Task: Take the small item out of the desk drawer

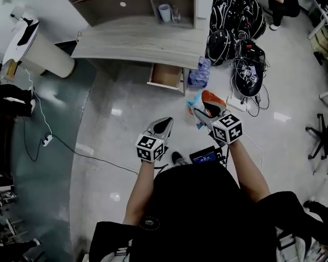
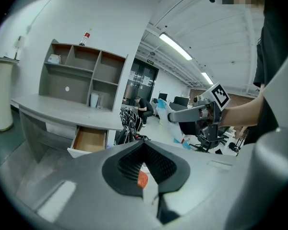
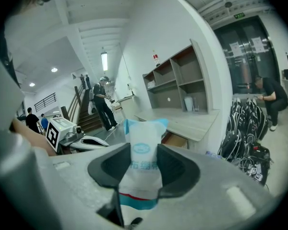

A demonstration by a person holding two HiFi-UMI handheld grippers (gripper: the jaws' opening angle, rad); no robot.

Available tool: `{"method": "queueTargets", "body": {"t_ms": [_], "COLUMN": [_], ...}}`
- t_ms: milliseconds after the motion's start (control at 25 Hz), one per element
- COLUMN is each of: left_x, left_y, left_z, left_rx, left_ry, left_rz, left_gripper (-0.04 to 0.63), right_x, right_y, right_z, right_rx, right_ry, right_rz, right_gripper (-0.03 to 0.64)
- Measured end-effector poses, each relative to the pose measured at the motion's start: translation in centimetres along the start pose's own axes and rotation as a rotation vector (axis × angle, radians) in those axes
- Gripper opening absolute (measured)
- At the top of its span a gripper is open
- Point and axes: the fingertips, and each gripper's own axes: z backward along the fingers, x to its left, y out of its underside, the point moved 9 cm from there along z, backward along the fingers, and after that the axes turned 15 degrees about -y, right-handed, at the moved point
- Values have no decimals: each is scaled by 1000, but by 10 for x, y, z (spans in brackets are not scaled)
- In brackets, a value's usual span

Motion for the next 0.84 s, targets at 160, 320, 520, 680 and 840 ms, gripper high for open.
{"method": "queueTargets", "body": {"t_ms": [160, 320, 520, 680, 840], "left_x": [-6, -8, -8, -9, -7], "left_y": [-4, -6, -4, -5, -8], "left_z": [4, 6, 4, 1, -2], "left_rx": [-10, -13, -11, -14, -14], "left_ry": [5, -5, -16, -17, -18], "left_rz": [-12, -24, -28, -31, -29], "left_gripper": [0, 0, 0, 0, 0], "right_x": [-1, 0, 2, 1, -1], "right_y": [0, -1, 4, 2, -1], "right_z": [0, -2, -4, -4, -6], "right_rx": [-8, -15, -10, -9, -8], "right_ry": [-21, -33, -39, -38, -37], "right_rz": [-4, -9, -14, -9, -6], "right_gripper": [172, 172, 172, 172, 172]}}
